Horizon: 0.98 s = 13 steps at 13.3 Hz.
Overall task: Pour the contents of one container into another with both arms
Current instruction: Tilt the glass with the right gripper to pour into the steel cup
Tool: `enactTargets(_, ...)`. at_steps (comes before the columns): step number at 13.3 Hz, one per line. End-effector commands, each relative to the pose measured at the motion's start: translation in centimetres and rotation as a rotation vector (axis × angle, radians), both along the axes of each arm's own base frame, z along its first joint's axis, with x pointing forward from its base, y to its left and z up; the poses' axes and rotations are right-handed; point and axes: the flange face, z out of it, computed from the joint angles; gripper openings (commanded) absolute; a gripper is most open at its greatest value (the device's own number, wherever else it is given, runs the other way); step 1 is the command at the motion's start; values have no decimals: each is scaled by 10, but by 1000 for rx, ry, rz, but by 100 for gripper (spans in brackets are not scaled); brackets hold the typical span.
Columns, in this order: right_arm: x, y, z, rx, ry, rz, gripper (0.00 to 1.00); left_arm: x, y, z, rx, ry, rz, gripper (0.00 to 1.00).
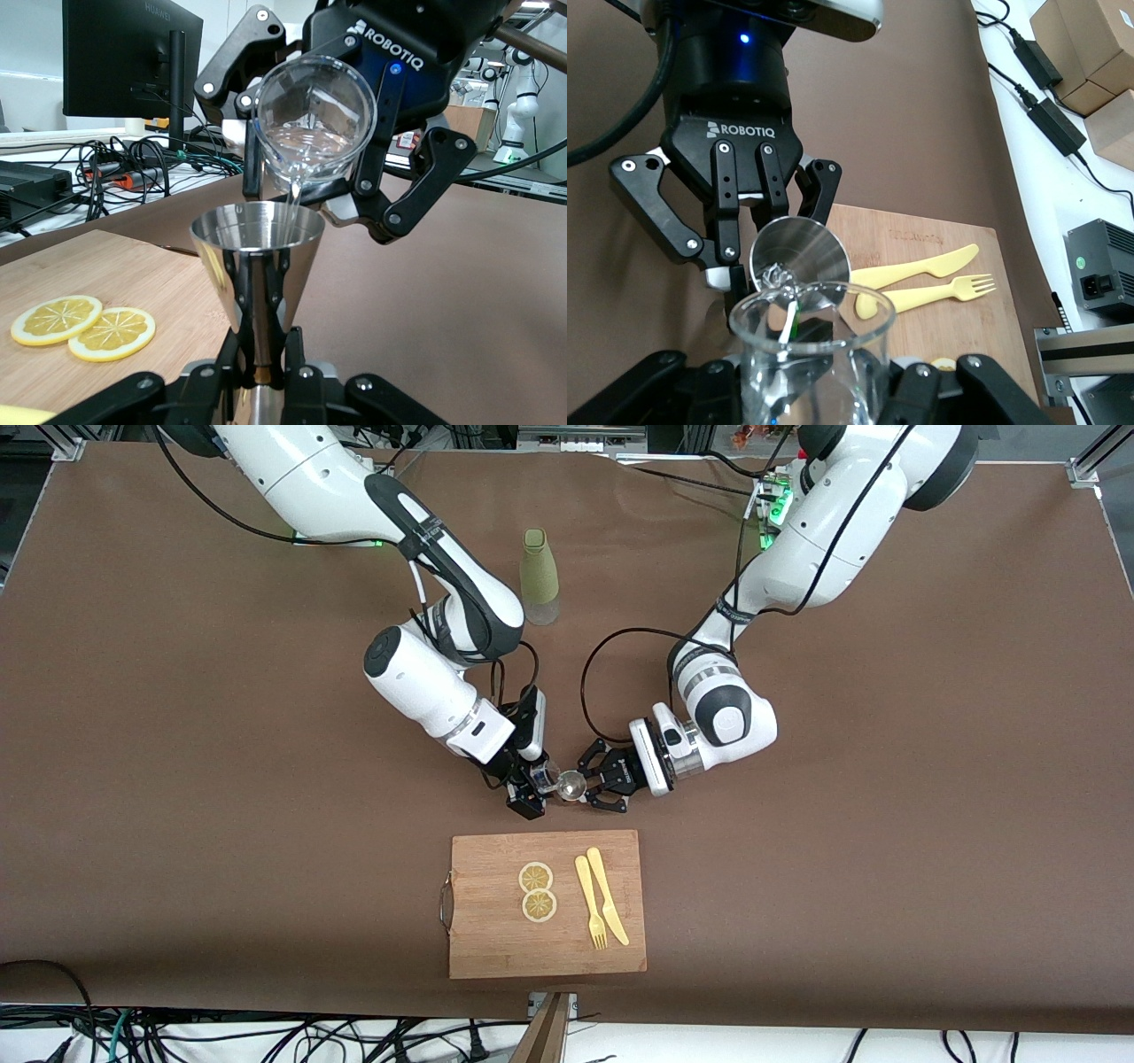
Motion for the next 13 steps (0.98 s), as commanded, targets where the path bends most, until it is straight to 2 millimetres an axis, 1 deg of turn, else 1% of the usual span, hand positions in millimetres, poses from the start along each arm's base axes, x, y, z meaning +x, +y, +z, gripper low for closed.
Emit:
enactTargets(1,5,4,5,0,-23,-7,0,2,-6,3,2,-37,33,0)
enactTargets(6,6,2,6,12,-13,-22,0,3,-5,3,1,-35,35,0)
enactTargets(9,6,-2,0,54,68,-117,0,3,-5,5,-1,-36,35,0)
enactTargets(13,7,-3,1,108,148,-221,0,3,-5,6,-3,-33,35,0)
